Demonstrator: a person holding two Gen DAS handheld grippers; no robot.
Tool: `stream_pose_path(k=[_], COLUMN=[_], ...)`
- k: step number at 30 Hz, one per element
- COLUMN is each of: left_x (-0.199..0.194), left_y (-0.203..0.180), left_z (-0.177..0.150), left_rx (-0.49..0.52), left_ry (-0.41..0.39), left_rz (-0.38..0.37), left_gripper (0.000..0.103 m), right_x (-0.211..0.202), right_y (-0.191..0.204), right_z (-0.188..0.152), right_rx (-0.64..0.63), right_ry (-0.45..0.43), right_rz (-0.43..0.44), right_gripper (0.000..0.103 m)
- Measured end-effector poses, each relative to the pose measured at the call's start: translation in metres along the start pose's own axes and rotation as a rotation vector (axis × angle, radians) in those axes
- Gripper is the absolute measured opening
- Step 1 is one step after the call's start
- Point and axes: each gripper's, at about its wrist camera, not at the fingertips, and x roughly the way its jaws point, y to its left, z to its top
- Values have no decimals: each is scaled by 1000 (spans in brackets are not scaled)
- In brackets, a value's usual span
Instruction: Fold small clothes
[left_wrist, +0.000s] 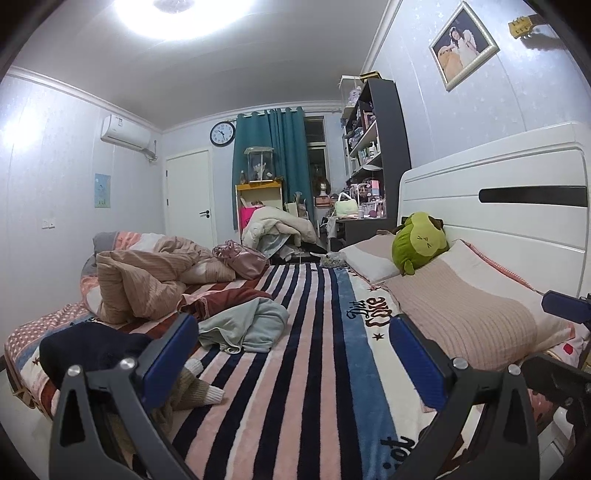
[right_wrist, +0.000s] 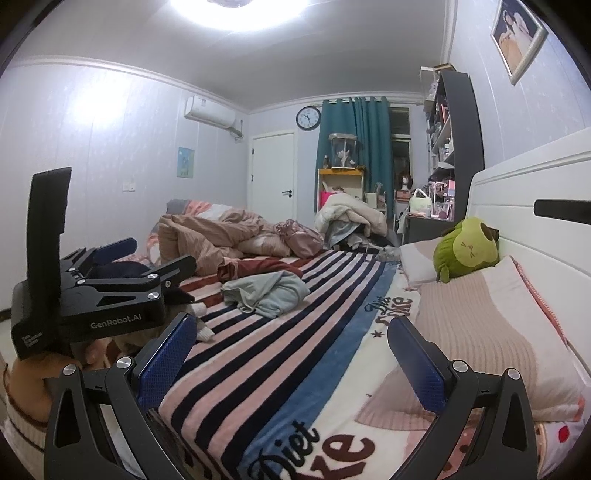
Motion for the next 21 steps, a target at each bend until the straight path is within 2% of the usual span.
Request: stream_pose_path(k=[21], left_x=[0], left_y=[10], left_z=[-4], left_rx=[-23], left_ry=[13], left_rz=[-10], left_gripper=[102], right_x=[-6], right_y=[4], right_z=[1], right_rx=[-1], right_ry=[2], right_rz=[-5], right_gripper=[103])
